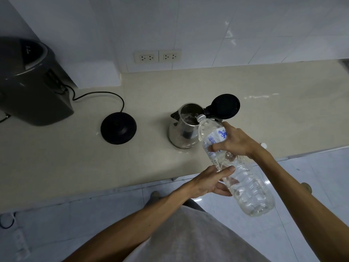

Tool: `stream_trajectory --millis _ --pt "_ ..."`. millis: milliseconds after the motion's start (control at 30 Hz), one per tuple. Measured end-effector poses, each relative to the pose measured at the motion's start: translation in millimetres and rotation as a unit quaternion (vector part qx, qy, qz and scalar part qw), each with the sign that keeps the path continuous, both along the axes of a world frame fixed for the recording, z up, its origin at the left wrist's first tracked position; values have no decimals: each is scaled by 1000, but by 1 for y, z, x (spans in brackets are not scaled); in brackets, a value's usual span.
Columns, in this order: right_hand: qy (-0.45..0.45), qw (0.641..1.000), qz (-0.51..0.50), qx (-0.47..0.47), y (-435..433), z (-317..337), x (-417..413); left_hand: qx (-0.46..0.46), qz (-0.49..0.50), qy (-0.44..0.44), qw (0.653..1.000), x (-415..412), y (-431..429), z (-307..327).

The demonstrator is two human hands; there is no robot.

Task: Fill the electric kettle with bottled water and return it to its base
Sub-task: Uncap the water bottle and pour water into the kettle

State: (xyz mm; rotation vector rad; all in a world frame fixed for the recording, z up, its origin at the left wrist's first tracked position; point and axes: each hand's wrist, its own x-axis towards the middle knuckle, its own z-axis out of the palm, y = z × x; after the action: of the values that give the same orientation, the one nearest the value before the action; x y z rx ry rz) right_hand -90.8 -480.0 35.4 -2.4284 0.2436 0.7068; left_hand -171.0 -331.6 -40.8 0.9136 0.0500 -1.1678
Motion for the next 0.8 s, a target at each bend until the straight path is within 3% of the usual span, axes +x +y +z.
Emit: stream_trajectory --millis 800 --pt "-9 1000 16 -4 0 5 2 16 -14 -12 1000 1 -1 10"
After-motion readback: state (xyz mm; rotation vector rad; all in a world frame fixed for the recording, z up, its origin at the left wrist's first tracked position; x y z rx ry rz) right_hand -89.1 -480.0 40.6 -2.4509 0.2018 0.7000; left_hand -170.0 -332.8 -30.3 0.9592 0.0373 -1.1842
